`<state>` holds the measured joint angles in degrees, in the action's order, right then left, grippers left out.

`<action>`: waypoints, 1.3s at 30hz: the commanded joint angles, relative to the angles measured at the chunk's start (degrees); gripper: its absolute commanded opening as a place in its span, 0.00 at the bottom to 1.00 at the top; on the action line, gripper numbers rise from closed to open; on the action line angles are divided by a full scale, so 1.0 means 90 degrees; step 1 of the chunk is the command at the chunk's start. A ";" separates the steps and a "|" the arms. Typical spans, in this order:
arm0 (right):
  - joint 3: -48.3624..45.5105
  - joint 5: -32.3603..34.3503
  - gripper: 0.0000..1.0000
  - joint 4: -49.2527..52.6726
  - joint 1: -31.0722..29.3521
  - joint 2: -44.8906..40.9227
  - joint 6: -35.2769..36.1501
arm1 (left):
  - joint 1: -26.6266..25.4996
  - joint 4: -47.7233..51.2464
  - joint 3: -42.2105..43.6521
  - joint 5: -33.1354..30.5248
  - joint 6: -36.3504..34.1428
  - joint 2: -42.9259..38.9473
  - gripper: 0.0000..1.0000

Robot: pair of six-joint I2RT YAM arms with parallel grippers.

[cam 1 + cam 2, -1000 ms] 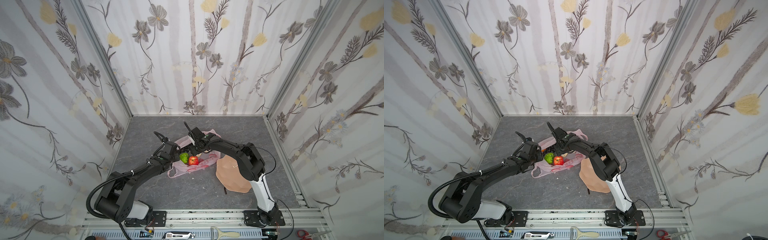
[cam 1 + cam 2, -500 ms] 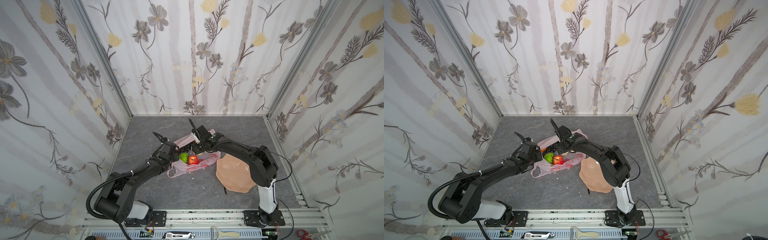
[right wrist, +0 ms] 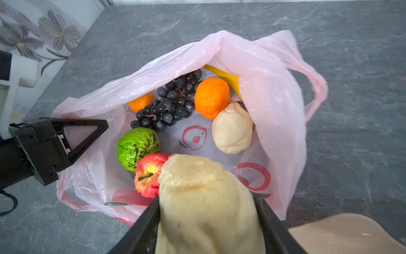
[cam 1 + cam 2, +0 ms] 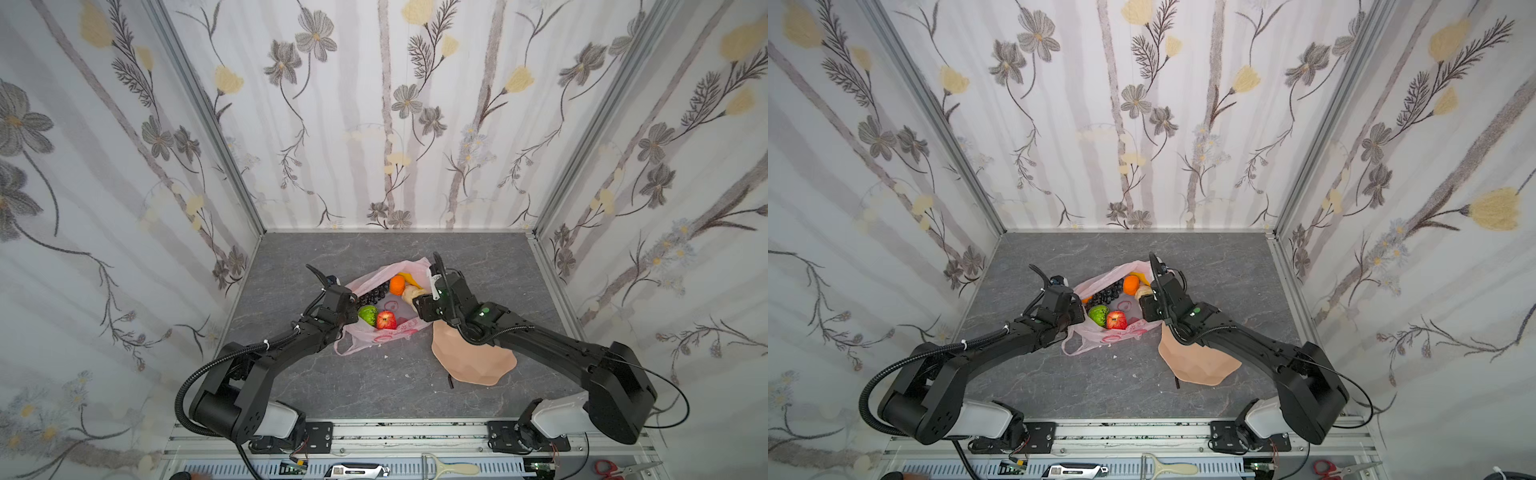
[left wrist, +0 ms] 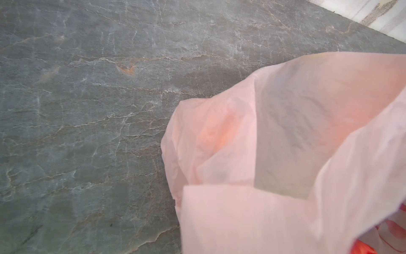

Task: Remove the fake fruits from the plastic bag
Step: 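Grasp a cream bun with the right gripper and lift it out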

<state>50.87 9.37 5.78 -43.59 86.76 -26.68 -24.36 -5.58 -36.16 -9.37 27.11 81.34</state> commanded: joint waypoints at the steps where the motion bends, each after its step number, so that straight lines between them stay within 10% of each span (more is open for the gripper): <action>1: -0.0657 0.0660 0.48 -0.0871 0.0010 -0.0568 -0.0694 | 0.0011 -0.0455 0.0101 0.0032 -0.0127 -0.0047 0.03; 19: -0.4205 0.2176 0.45 -0.3386 0.0010 -0.2568 -0.2951 | 0.0021 -0.1002 0.0701 -0.0082 -0.0239 -0.0821 0.05; 39: -0.4706 0.2952 0.48 -0.4482 0.0048 -0.1360 -0.3833 | 0.0021 -0.1116 0.0766 -0.0217 -0.0290 -0.0839 0.07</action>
<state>8.51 34.06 -29.93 -43.31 73.30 -59.70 -24.25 -13.61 -29.34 -10.28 24.43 73.78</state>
